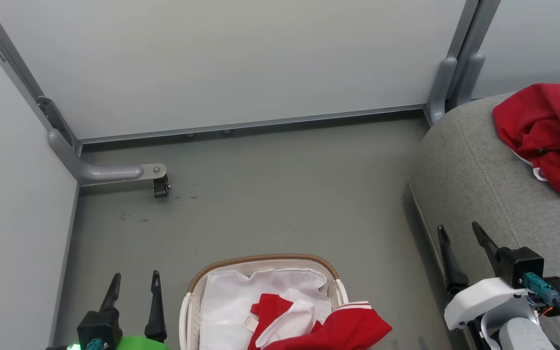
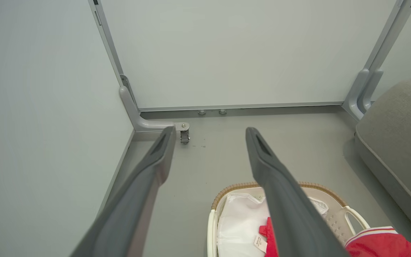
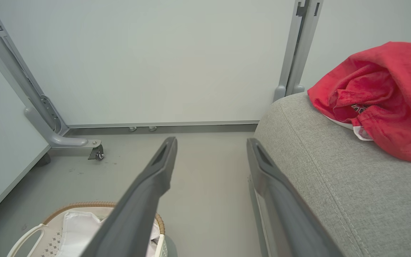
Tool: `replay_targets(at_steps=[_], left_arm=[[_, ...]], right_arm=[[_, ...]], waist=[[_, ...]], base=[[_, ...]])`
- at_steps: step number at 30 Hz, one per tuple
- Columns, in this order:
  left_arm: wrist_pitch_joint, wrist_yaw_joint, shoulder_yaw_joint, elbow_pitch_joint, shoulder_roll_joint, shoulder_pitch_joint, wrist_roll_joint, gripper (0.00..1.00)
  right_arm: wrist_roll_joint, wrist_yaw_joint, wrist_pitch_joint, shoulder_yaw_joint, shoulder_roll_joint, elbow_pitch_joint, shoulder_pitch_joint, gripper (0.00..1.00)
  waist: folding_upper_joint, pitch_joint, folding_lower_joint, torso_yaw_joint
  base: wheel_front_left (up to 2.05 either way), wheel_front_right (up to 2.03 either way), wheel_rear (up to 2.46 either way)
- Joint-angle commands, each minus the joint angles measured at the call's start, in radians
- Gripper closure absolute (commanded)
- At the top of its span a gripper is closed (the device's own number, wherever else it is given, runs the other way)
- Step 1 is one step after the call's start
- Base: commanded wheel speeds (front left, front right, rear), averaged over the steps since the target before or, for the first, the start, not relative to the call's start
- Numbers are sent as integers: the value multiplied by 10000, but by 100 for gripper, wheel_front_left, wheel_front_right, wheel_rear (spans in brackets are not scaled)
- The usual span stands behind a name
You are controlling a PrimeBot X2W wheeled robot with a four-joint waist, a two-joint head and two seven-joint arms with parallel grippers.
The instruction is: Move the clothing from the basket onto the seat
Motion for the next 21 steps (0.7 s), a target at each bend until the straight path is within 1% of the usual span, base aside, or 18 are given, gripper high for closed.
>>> replay_targets(at_steps=[1, 4, 10, 15, 21], left_arm=[[-8, 33, -62, -22, -1, 142, -70, 0], [-8, 56, -194, -26, 0, 38, -211, 0], [-8, -116, -652, 209, 2, -413, -122, 0], [-8, -317, -1225, 561, 4, -978, -229, 0], [-7, -526, -1932, 1225, 6, -1841, -225, 0]], right_arm=[[7, -14, -22, 13, -17, -18, 115, 0], [12, -14, -22, 38, -10, -49, 53, 0], [24, -14, -22, 128, -1, -126, -215, 0], [33, -14, -22, 271, -3, -234, -563, 0], [40, -14, -22, 471, -10, -437, -1157, 0]], waist=[[0, -1, 1, -24], [0, 112, 1, -40], [0, 566, 1, -76], [0, 1286, 1, -208], [0, 2315, 1, -546]], base=[[0, 0, 0], [0, 0, 0], [0, 0, 0], [0, 0, 0], [0, 0, 0]])
